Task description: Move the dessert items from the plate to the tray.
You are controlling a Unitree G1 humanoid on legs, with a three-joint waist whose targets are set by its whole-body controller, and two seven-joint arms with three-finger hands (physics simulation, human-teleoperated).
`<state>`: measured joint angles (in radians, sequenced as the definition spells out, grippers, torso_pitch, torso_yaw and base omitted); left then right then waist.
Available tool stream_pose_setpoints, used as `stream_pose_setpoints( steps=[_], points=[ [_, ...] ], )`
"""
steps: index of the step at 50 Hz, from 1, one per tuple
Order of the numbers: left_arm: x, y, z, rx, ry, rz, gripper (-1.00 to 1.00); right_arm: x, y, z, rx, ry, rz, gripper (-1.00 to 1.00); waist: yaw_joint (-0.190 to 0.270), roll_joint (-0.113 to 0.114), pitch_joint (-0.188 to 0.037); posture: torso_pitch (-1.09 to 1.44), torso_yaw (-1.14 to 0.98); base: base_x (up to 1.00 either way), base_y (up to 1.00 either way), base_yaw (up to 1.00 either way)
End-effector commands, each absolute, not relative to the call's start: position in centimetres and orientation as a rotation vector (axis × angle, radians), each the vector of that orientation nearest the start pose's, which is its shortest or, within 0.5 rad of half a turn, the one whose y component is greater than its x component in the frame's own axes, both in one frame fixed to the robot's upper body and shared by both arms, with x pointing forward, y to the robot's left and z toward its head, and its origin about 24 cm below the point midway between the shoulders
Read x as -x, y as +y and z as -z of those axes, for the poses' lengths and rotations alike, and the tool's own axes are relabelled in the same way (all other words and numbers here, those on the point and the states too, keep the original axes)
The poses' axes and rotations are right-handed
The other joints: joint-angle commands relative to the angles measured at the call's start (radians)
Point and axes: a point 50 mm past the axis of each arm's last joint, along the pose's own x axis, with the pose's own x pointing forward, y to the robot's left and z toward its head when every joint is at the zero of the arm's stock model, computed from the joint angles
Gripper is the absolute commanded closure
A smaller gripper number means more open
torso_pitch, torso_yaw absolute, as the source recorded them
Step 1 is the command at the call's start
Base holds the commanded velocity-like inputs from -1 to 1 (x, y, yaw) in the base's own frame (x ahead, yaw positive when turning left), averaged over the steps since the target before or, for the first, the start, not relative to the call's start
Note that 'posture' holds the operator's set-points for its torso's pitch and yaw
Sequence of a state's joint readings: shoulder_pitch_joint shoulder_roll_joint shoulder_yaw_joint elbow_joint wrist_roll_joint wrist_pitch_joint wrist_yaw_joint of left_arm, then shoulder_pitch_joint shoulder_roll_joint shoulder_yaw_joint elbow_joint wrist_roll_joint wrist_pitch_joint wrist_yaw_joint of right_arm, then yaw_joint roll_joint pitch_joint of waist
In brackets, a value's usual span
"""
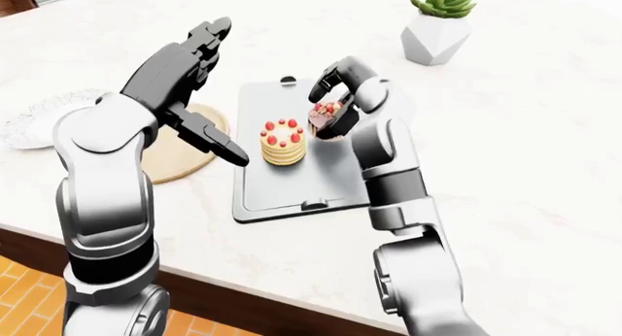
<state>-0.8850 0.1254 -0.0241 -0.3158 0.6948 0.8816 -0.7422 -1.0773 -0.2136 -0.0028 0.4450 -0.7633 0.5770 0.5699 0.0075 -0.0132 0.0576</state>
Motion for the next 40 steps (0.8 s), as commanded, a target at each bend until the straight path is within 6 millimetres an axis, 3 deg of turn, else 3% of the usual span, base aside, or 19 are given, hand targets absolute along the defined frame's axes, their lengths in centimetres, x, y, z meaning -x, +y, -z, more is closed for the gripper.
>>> stream_pose_setpoints(
  steps=[1, 8, 13, 18, 24, 31, 40],
  points=[
    [-30.6, 11.4, -29.4, -0.636, -0.233, 0.253, -1.00, -38.9, -13.6, -27.5, 0.877, 0.001, -0.112, 0.24, 0.000, -0.001, -0.036, 0.00, 0.00, 0.00, 0.00, 0.00],
    [-30.7, 11.5, -29.3, -0.635, -0.232, 0.251, -1.00, -39.0, -13.5, -27.3, 0.879, 0.004, -0.120, 0.05, 0.000, -0.001, -0.037, 0.00, 0.00, 0.00, 0.00, 0.00],
    [-30.6, 11.5, -29.3, -0.635, -0.231, 0.252, -1.00, -38.9, -13.5, -27.2, 0.882, 0.005, -0.122, -0.24, 0.000, 0.000, -0.037, 0.00, 0.00, 0.00, 0.00, 0.00],
    [-30.6, 11.4, -29.3, -0.635, -0.232, 0.252, -1.00, -38.8, -13.5, -27.2, 0.879, 0.007, -0.128, -0.40, 0.000, 0.000, -0.036, 0.00, 0.00, 0.00, 0.00, 0.00],
    [-30.6, 11.5, -29.4, -0.635, -0.233, 0.252, -1.00, -38.5, -13.6, -28.2, 0.885, -0.004, -0.125, -0.44, -0.001, -0.001, -0.038, 0.00, 0.00, 0.00, 0.00, 0.00],
    [-30.3, 11.8, -30.1, -0.646, -0.238, 0.244, -1.00, -36.7, -15.5, -30.5, 0.911, -0.038, -0.107, -0.40, 0.002, -0.003, -0.034, 0.00, 0.00, 0.00, 0.00, 0.00],
    [-30.0, 14.3, -31.4, -0.663, -0.242, 0.191, -1.00, -32.6, -20.4, -31.9, 0.942, -0.064, -0.063, -0.40, 0.003, -0.008, -0.029, 0.00, 0.00, 0.00, 0.00, 0.00]
  ],
)
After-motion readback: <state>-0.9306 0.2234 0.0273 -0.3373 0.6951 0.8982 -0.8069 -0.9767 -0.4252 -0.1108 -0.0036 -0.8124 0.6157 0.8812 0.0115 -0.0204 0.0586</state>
